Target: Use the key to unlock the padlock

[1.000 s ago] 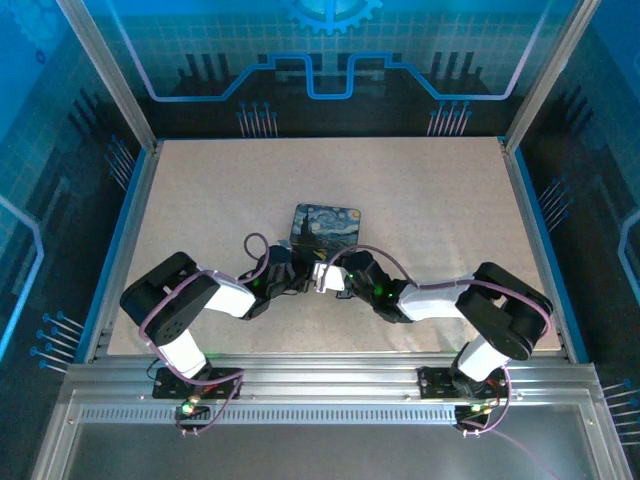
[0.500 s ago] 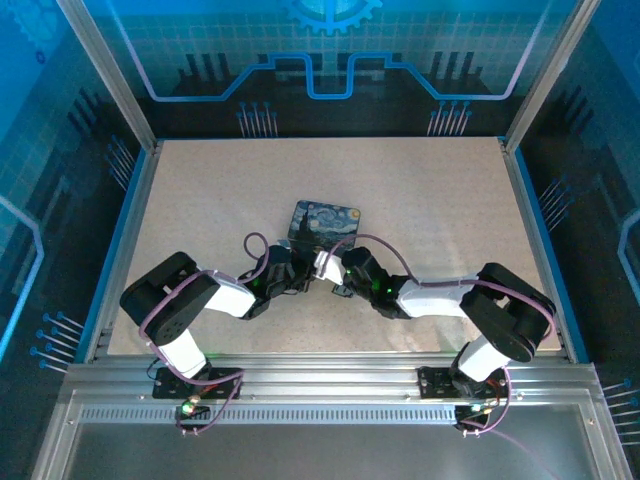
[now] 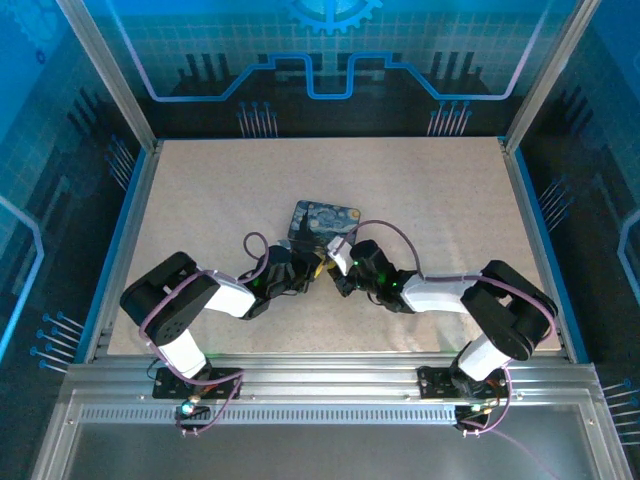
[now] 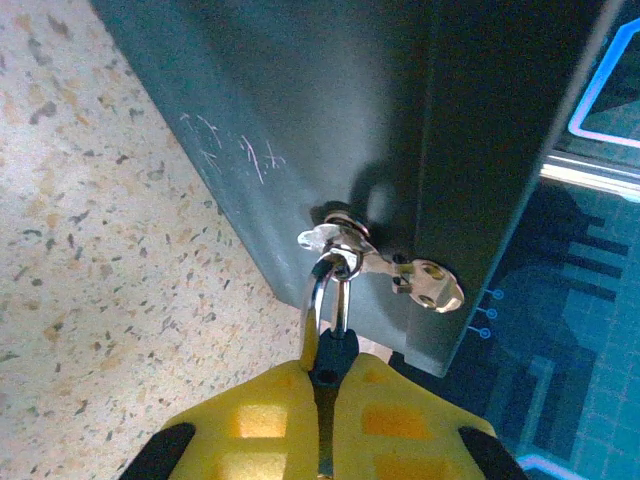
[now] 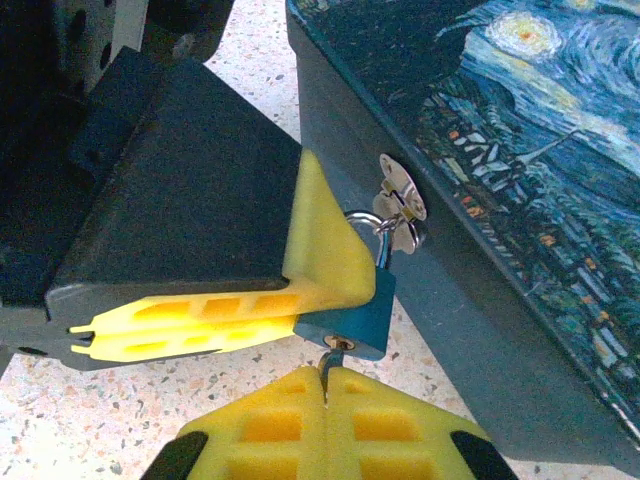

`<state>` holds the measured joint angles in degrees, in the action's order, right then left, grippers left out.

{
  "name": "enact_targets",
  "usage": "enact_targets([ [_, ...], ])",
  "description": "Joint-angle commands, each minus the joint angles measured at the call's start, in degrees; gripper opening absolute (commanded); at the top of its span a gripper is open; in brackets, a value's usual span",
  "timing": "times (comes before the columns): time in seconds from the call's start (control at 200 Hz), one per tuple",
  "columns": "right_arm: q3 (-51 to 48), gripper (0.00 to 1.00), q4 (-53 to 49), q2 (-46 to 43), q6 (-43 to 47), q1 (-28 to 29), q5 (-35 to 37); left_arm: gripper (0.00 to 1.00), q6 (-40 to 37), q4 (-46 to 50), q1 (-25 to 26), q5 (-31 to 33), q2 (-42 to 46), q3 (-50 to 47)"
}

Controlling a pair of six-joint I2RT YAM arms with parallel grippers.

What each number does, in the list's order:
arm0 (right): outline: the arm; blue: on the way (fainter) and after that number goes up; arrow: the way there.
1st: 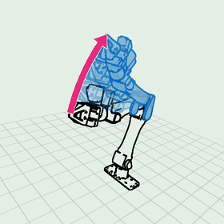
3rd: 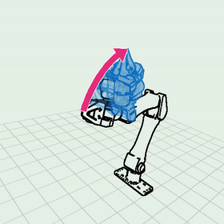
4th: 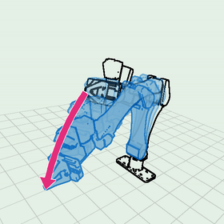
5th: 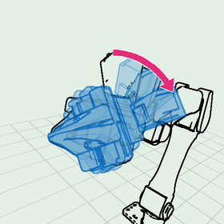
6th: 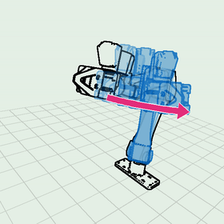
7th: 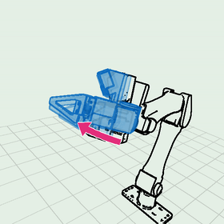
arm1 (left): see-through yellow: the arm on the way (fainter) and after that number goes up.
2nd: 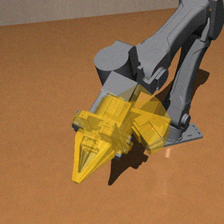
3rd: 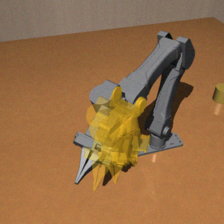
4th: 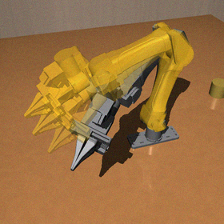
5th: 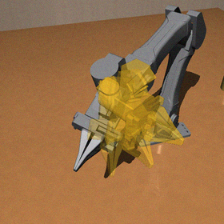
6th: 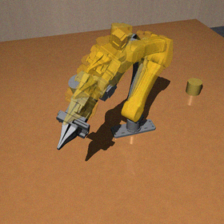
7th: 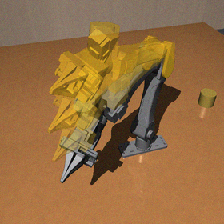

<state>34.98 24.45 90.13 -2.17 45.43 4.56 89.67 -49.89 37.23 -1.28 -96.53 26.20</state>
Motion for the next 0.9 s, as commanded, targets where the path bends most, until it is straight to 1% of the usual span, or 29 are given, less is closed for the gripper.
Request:
enact_targets([
  [0.0,-0.2,0.0,1.3,1.3,-4.6,-0.2,-4.7,0.13,-3.0,-0.2,0.3,-0.5,1.4,0.7],
  [0.13,-0.4,0.0,1.2,1.3,-5.3,-1.0,-6.1,0.24,-5.2,3.9,0.1,0.7,3.9,0.9],
  [0.255,-1.0,0.0,1.2,1.0,-6.2,-2.4,-8.9,0.35,-7.6,8.5,-0.5,2.0,7.5,0.3],
  [0.33,-1.4,0.0,1.3,0.8,-6.9,-3.5,-11.2,0.41,-9.6,12.9,-0.9,2.7,10.8,0.2],
  [0.43,-2.0,0.0,1.6,0.5,-7.9,-5.0,-14.3,0.46,-13.1,19.7,-1.6,3.8,15.8,0.8],
  [0.61,-3.4,0.0,2.5,-0.4,-11.7,-8.7,-20.8,0.59,-22.5,35.4,-3.1,7.4,25.3,4.3],
  [0.73,-3.4,0.0,2.9,0.5,-15.7,-12.4,-28.0,0.7,-30.0,45.2,-4.3,9.7,29.5,8.4],
  [0.8,-3.5,0.0,3.8,1.6,-18.1,-14.6,-31.8,0.77,-33.9,49.5,-5.5,9.0,29.7,11.1],
  [0.895,-3.3,0.0,4.6,3.0,-20.5,-16.3,-35.1,0.83,-38.4,53.5,-8.3,5.2,27.7,14.5],
])
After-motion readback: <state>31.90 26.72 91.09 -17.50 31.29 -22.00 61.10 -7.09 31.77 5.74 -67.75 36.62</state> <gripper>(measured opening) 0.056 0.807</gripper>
